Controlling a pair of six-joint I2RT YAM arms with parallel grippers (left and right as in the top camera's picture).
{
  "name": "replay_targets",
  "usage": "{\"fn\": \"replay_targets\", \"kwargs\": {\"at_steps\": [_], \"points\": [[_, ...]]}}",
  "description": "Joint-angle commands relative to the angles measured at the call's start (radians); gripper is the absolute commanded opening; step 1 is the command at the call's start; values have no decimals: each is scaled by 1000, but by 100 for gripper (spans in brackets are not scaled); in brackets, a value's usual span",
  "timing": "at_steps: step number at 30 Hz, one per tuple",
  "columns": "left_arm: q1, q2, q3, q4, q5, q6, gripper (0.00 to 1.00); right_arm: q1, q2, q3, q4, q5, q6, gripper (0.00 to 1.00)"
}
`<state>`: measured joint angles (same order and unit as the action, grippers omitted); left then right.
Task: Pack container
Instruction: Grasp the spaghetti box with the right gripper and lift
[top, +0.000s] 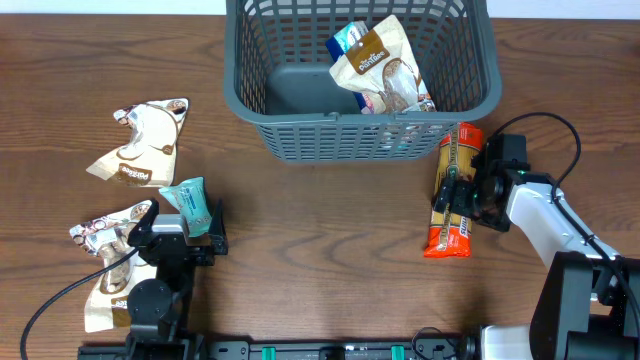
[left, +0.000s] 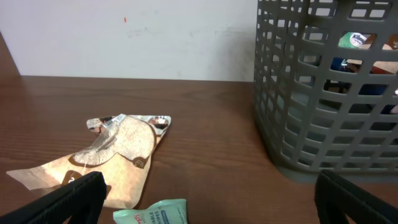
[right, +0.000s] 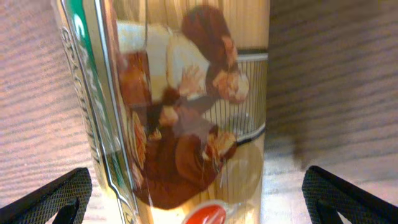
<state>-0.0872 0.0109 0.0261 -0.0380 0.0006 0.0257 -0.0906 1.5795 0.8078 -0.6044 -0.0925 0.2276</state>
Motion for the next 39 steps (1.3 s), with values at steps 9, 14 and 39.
{"fn": "replay_targets", "kwargs": {"at_steps": [9, 14, 39], "points": [[-4, -7, -22, -36, -9, -2, 99, -2, 68, -12, 37, 14, 10, 99], [-4, -7, -22, -36, -9, -2, 99, -2, 93, -12, 50, 14, 11, 99], [-4, -7, -22, -36, -9, -2, 99, -10, -93, 22, -11, 209, 117, 2]]}}
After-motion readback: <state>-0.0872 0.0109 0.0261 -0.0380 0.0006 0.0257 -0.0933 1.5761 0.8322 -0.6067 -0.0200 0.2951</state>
